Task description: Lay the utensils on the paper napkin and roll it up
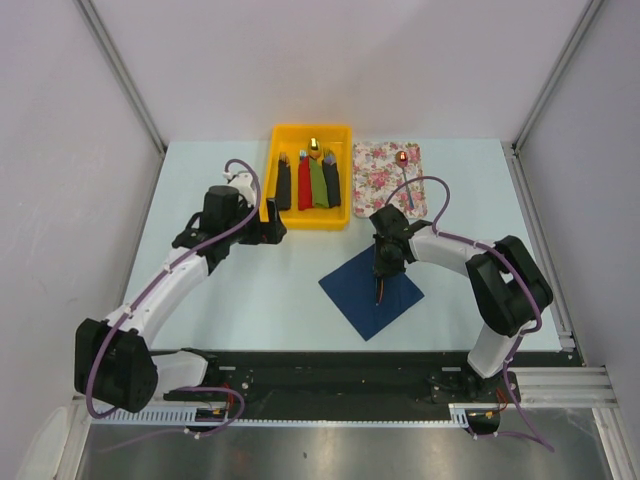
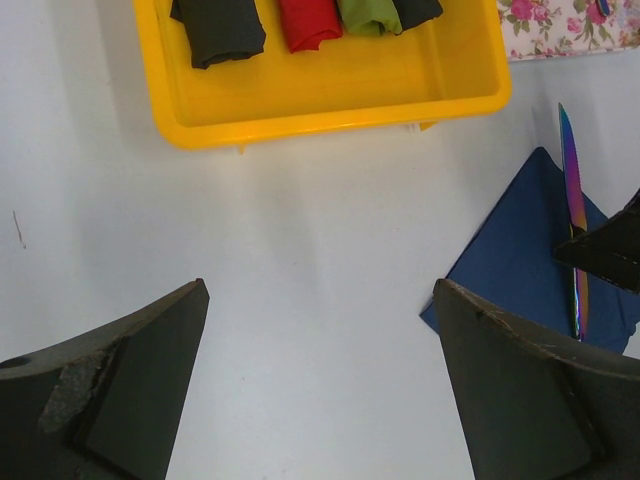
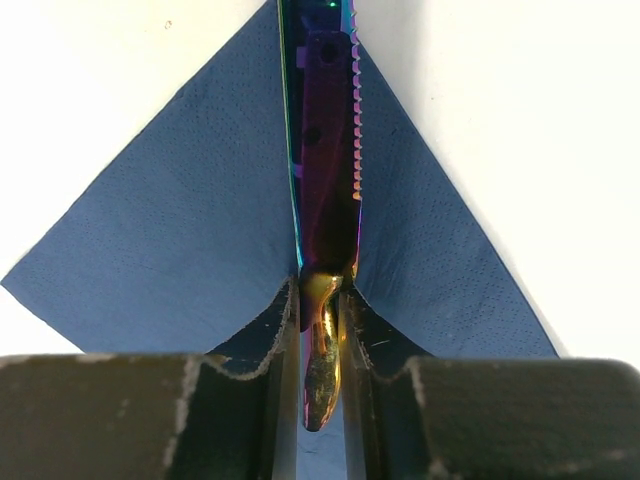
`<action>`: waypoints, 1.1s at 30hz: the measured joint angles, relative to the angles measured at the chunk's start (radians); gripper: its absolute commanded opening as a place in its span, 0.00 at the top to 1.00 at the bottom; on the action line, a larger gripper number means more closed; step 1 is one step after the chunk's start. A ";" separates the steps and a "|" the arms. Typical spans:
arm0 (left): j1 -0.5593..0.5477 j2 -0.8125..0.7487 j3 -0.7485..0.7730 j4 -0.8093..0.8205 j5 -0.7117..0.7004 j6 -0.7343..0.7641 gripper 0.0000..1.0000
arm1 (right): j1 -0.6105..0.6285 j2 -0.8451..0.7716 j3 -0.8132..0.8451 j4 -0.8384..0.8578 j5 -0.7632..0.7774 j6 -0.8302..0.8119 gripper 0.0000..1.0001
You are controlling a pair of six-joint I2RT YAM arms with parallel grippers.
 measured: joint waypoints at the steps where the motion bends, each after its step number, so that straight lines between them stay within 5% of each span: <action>1: 0.001 0.002 0.000 0.000 0.000 0.000 0.00 | 0.000 0.000 0.000 0.000 0.000 0.000 0.76; 4: 0.002 0.007 0.000 0.000 0.001 0.000 0.00 | 0.000 0.000 0.000 0.001 -0.001 0.003 0.68; 15: 0.005 0.009 0.000 0.000 0.008 -0.001 0.00 | 0.000 -0.001 0.002 0.004 -0.009 0.018 0.66; 19: 0.006 0.009 0.000 0.000 0.013 -0.001 0.00 | -0.003 -0.002 0.024 -0.034 -0.001 0.008 0.58; 24: 0.007 0.011 0.032 -0.004 0.036 0.002 0.00 | -0.023 -0.016 0.136 -0.077 -0.005 -0.053 0.50; 33: 0.008 0.032 0.113 0.015 0.060 0.050 0.00 | -0.182 -0.044 0.371 0.002 -0.053 -0.222 0.50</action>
